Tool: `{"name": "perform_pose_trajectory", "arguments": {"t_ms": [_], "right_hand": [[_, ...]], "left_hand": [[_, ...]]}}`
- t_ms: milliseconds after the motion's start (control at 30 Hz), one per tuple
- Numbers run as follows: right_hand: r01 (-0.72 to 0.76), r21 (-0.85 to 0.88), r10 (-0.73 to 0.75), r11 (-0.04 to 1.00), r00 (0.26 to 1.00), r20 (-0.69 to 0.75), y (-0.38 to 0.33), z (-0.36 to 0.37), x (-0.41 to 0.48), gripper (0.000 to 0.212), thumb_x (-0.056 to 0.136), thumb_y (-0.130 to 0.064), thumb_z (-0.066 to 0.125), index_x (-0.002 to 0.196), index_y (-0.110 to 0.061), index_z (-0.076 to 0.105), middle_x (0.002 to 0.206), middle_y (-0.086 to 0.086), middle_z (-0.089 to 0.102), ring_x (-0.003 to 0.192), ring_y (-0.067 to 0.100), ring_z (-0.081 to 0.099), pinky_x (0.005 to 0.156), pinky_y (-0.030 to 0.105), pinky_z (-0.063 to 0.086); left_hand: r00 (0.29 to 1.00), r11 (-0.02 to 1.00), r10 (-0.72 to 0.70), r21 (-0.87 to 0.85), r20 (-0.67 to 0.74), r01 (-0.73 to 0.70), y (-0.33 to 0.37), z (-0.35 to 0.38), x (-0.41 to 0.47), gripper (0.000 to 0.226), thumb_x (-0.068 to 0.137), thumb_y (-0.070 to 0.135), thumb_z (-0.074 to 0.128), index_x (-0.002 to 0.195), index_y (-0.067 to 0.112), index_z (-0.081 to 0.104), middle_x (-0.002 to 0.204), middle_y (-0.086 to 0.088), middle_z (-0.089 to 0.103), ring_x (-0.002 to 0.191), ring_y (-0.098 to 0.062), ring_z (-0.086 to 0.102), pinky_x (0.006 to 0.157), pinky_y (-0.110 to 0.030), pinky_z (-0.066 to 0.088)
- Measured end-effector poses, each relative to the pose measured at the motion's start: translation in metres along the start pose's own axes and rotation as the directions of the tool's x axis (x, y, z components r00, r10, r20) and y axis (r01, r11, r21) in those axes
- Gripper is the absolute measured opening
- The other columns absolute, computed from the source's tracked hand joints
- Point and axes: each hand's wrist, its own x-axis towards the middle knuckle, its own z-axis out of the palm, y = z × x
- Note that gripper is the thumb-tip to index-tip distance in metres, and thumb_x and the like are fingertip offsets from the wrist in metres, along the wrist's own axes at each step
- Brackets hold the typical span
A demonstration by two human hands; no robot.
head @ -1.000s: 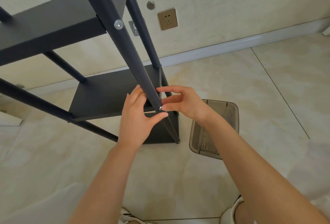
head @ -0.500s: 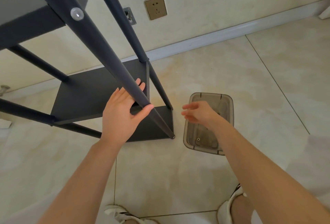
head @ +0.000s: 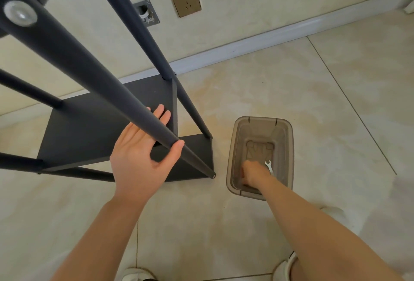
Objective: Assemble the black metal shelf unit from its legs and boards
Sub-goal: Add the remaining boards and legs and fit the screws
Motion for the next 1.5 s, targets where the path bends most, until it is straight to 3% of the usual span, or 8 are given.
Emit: {"name": "perform_pose_trajectory", "arguments": {"t_ms": [200, 533, 800, 900, 1033, 1200, 1300, 1500], "right_hand": [[0.032, -0.244, -0.037, 0.969, 0.999, -0.015, -0.002, 0.006, 0.010, 0.033, 0.089, 0.004, 0.050, 0.119, -0.005, 0.061, 0.122, 0.019, 0.060, 0.115, 0.036, 0.057, 0.090, 0.043, 0.050], [0.107, -0.367, -0.107, 0.924, 0.994, 0.019, 0.004, 0.005, 0.009, 0.032, 0.092, -0.001, 0.053, 0.123, -0.006, 0.058, 0.125, 0.018, 0.060, 0.119, 0.036, 0.053, 0.093, 0.043, 0.047], [0.141, -0.236, -0.130, 0.962, 0.990, 0.063, 0.024, -0.009, 0.015, 0.016, 0.091, -0.006, 0.055, 0.104, -0.007, 0.065, 0.107, 0.013, 0.066, 0.091, 0.029, 0.062, 0.078, 0.035, 0.051], [0.115, -0.266, -0.125, 0.957, 0.992, -0.018, 0.038, -0.025, 0.014, 0.020, 0.096, -0.010, 0.047, 0.108, -0.011, 0.062, 0.109, 0.014, 0.062, 0.097, 0.030, 0.058, 0.081, 0.038, 0.051], [0.096, -0.233, -0.127, 0.968, 0.984, -0.122, 0.056, -0.054, 0.010, 0.022, 0.096, -0.015, 0.045, 0.112, -0.013, 0.061, 0.118, 0.013, 0.063, 0.105, 0.031, 0.061, 0.089, 0.040, 0.052], [0.038, -0.183, -0.077, 0.982, 0.975, -0.208, 0.063, -0.086, 0.001, 0.018, 0.097, -0.012, 0.047, 0.106, -0.010, 0.062, 0.110, 0.012, 0.065, 0.096, 0.029, 0.062, 0.078, 0.036, 0.052], [0.042, -0.104, -0.068, 0.994, 0.961, -0.267, 0.060, -0.100, -0.007, 0.022, 0.095, -0.009, 0.048, 0.106, -0.007, 0.067, 0.106, 0.013, 0.068, 0.096, 0.030, 0.063, 0.082, 0.037, 0.054], [0.174, 0.241, -0.043, 0.955, 0.884, -0.466, 0.024, -0.120, -0.036, 0.018, 0.100, -0.025, 0.054, 0.092, -0.011, 0.060, 0.083, 0.003, 0.065, 0.080, 0.023, 0.061, 0.068, 0.031, 0.046]], "left_hand": [[1.000, 1.000, -0.008, 0.013, -0.005, 0.008, 0.001, 0.002, 0.000, 0.052, 0.091, 0.045, 0.064, 0.129, 0.009, 0.066, 0.137, -0.002, 0.059, 0.135, -0.015, 0.049, 0.114, -0.028, 0.037], [0.999, 0.999, -0.045, -0.003, 0.017, 0.045, 0.004, 0.001, 0.001, 0.054, 0.091, 0.047, 0.062, 0.130, 0.011, 0.066, 0.138, 0.000, 0.059, 0.136, -0.011, 0.046, 0.113, -0.028, 0.037], [0.997, 0.998, -0.059, -0.005, 0.047, 0.060, 0.003, -0.001, 0.002, 0.057, 0.091, 0.054, 0.058, 0.133, 0.016, 0.064, 0.140, 0.004, 0.056, 0.136, -0.007, 0.043, 0.113, -0.013, 0.027], [0.995, 0.995, -0.089, -0.036, 0.052, 0.091, 0.005, -0.002, 0.004, 0.059, 0.087, 0.056, 0.059, 0.131, 0.017, 0.065, 0.138, 0.007, 0.057, 0.132, -0.009, 0.048, 0.107, -0.014, 0.031], [0.987, 0.987, -0.135, -0.076, 0.091, 0.142, 0.006, -0.006, 0.005, 0.065, 0.083, 0.062, 0.061, 0.133, 0.022, 0.063, 0.138, 0.015, 0.052, 0.132, -0.008, 0.046, 0.103, -0.021, 0.035], [0.979, 0.980, -0.167, -0.092, 0.120, 0.179, 0.006, -0.009, 0.006, 0.065, 0.082, 0.058, 0.070, 0.138, 0.026, 0.059, 0.139, 0.020, 0.044, 0.130, -0.012, 0.044, 0.100, -0.039, 0.042], [0.973, 0.978, -0.164, -0.100, 0.163, 0.181, 0.006, -0.012, 0.008, 0.071, 0.079, 0.061, 0.060, 0.138, 0.022, 0.059, 0.140, 0.017, 0.044, 0.133, -0.014, 0.042, 0.102, -0.041, 0.040], [0.957, 0.968, -0.177, -0.134, 0.230, 0.211, 0.007, -0.014, 0.010, 0.074, 0.079, 0.067, 0.053, 0.141, 0.027, 0.056, 0.144, 0.020, 0.041, 0.141, -0.016, 0.041, 0.107, -0.042, 0.042]]}}
